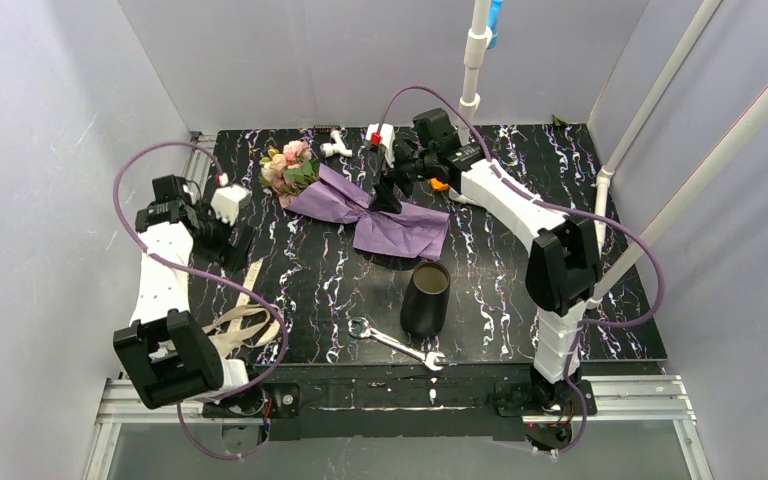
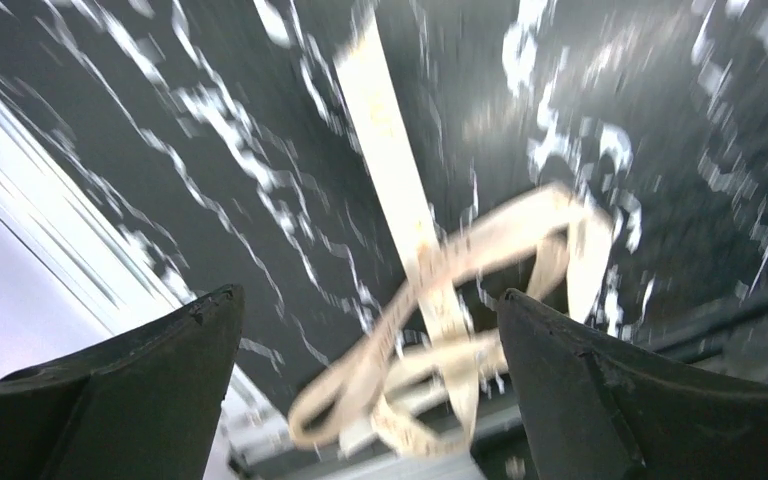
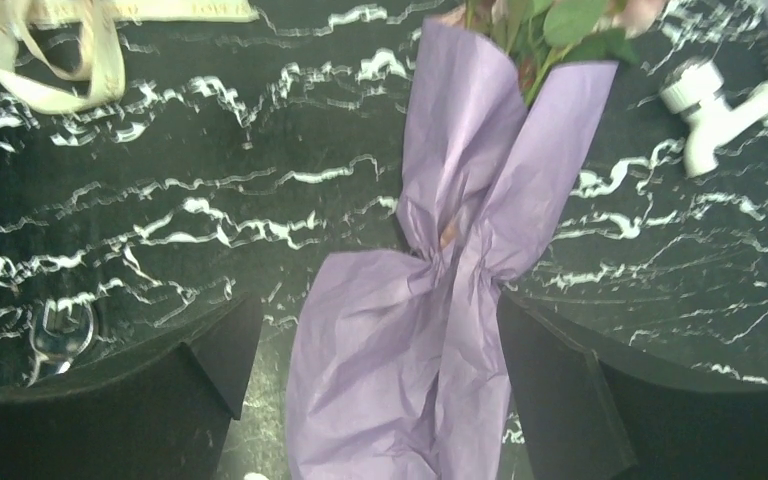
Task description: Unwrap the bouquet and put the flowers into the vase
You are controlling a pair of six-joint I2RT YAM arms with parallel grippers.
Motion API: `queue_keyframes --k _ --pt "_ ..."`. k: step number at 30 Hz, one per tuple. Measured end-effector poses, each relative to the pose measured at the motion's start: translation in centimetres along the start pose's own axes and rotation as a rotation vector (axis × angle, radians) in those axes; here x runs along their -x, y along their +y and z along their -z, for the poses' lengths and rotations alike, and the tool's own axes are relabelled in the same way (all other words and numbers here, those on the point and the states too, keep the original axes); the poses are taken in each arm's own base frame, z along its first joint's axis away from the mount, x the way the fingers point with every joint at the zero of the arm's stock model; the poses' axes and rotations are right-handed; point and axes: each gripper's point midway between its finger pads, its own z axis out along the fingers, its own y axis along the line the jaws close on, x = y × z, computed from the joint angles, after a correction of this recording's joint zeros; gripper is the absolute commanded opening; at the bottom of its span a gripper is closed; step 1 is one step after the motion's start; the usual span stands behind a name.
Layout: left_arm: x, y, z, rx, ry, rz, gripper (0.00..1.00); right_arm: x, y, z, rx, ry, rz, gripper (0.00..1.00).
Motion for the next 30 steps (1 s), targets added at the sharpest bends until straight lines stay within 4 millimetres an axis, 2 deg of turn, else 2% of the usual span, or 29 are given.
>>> queue_keyframes --k 3,5,9,12,14,16,19,22,25,30 --pt "5.8 0.3 0.8 0.000 -0.212 -0.053 0.97 -2.1 -0.3 -0.7 0.018 0.077 -0.029 0.88" --pt "9.0 -0.4 1.0 -0.018 -0.321 -0.125 0.96 -3.2 -0.3 -1.0 0.033 0.117 -0.047 0.86" --pt "15.1 -3.7 -0.1 -0.097 -0.490 -0.362 0.92 -5.2 -0.1 -1.4 0.064 0.191 -0.078 0.85" --pt "18.8 -6.6 -2.6 -0.168 -0.568 -0.557 0.89 -6.2 -0.1 -1.8 0.082 0.227 -0.093 0.85" --pt "20.3 -8.2 -4.8 -0.214 -0.593 -0.659 0.87 -6.9 0.0 -2.0 0.091 0.248 -0.104 0.85" --pt "21.3 -9.1 -7.3 -0.239 -0.600 -0.740 0.86 -7.8 0.1 -2.2 0.098 0.271 -0.119 0.85" --pt "22.5 -9.3 -10.8 -0.248 -0.599 -0.819 0.83 -8.7 0.2 -2.2 0.101 0.298 -0.137 0.85" --pt "24.2 -8.6 -13.5 -0.230 -0.597 -0.868 0.72 -8.9 0.1 -2.2 0.094 0.306 -0.129 0.85" --pt "24.9 -7.7 -15.2 -0.189 -0.591 -0.907 0.57 -9.3 -0.1 -2.2 0.089 0.317 -0.114 0.84" --pt "24.8 -6.3 -16.3 -0.127 -0.558 -0.953 0.44 -10.6 -0.2 -2.8 0.106 0.335 -0.109 0.82"
